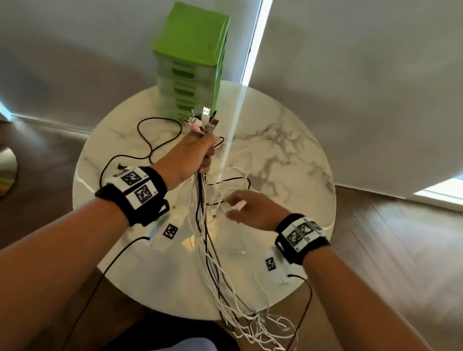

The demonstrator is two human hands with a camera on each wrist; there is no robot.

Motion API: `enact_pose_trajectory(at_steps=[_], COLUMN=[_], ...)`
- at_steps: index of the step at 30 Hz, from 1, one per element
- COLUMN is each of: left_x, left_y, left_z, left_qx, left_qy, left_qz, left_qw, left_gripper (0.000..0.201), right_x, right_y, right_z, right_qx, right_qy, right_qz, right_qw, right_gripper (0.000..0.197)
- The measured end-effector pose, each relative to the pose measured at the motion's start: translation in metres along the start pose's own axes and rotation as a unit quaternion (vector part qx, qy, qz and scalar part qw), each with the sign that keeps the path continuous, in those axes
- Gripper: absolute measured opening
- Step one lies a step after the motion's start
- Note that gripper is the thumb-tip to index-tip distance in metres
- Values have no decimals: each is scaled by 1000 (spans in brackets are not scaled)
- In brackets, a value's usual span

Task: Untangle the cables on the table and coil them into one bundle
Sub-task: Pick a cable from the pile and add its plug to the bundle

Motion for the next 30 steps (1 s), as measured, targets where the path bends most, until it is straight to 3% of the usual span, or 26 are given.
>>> enact_pose_trajectory(at_steps=[3, 8, 11, 15, 19, 22, 24, 26, 28, 30], left_x=[7, 25, 33, 43, 51, 55, 56, 56, 56, 56], left_y=[-4, -15, -24, -31, -36, -37, -36, -34, -34, -34], left_z=[-7, -19, -23, -28, -32, -34, -36, -37, -37, -34], left_qx=[10, 23, 30, 29, 34, 34, 34, 36, 36, 30], left_qy=[6, 38, 42, 51, 58, 66, 67, 67, 62, 53], left_qz=[-5, -1, -12, -16, -20, -16, -15, -11, -9, -6], left_qw=[1000, 999, 999, 998, 997, 997, 997, 997, 997, 998], left_gripper=[36, 35, 35, 35, 34, 35, 34, 34, 33, 32], right_x=[20, 50, 62, 74, 76, 71, 68, 68, 68, 69], right_y=[26, 27, 14, 7, 24, 67, 105, 140, 167, 184], right_z=[41, 108, 130, 144, 151, 158, 162, 151, 120, 74], right_qx=[13, -59, -38, -16, -46, 8, 96, 202, 304, 376], right_qy=[-70, -197, -203, -203, -155, -182, -212, -184, -105, -3], right_qz=[80, 117, 111, 131, 124, 192, 266, 337, 382, 383], right_qw=[994, 972, 972, 970, 979, 964, 935, 901, 867, 844], right_gripper=[16, 28, 30, 19, 14, 11, 13, 14, 13, 7])
Point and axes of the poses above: each hand's wrist, its own x-axis towards the middle knuckle, its own y-axis out of the back of the hand, z = x × y, the point moved 3 cm from there along x, towards the middle knuckle, and after that the axes turned 2 degrees about x, right-handed, at the moved point
